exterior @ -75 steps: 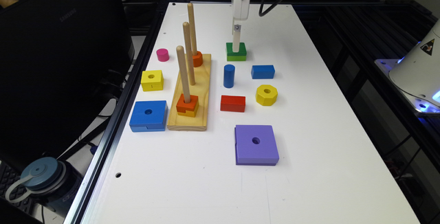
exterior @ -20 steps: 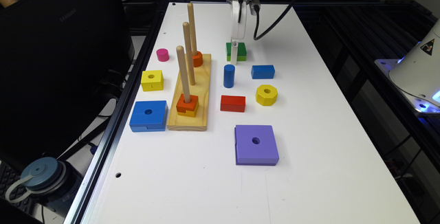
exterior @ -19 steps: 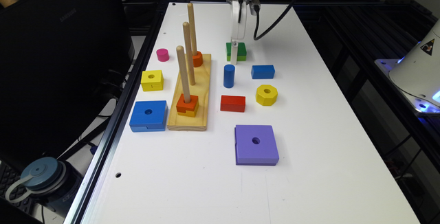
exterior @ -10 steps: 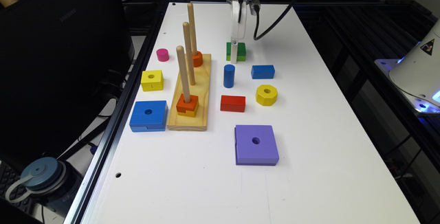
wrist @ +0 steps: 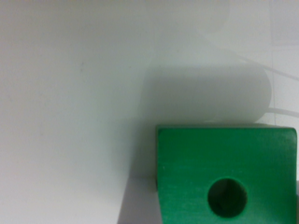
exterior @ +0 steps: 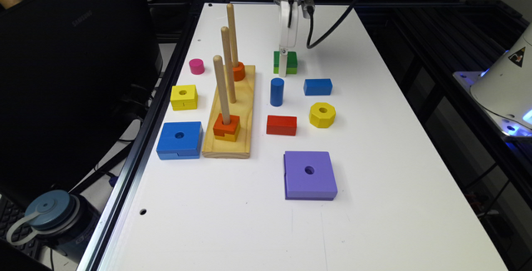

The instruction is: Pick up green block.

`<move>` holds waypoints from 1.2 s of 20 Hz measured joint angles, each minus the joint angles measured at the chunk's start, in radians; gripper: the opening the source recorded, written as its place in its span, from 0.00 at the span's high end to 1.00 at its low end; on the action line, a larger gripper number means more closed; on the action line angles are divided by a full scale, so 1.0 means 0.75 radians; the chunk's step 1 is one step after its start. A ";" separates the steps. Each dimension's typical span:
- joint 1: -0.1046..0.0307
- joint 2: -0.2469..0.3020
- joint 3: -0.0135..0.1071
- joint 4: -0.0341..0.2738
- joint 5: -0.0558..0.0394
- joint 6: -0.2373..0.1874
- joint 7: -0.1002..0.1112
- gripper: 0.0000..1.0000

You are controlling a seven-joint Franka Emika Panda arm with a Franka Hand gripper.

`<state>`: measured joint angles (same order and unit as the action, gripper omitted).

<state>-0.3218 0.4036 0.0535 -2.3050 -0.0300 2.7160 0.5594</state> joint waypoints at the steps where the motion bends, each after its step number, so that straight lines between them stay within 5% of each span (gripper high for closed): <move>1: 0.000 0.000 0.000 0.000 0.000 0.000 0.000 0.00; 6: 0.000 0.000 0.000 0.000 0.000 0.000 0.000 0.00; 7: 0.000 0.000 0.000 0.000 0.000 0.000 0.000 1.00; 24: -0.002 -0.049 0.002 -0.004 0.001 -0.029 0.000 1.00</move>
<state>-0.3234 0.3669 0.0552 -2.3080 -0.0296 2.6939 0.5595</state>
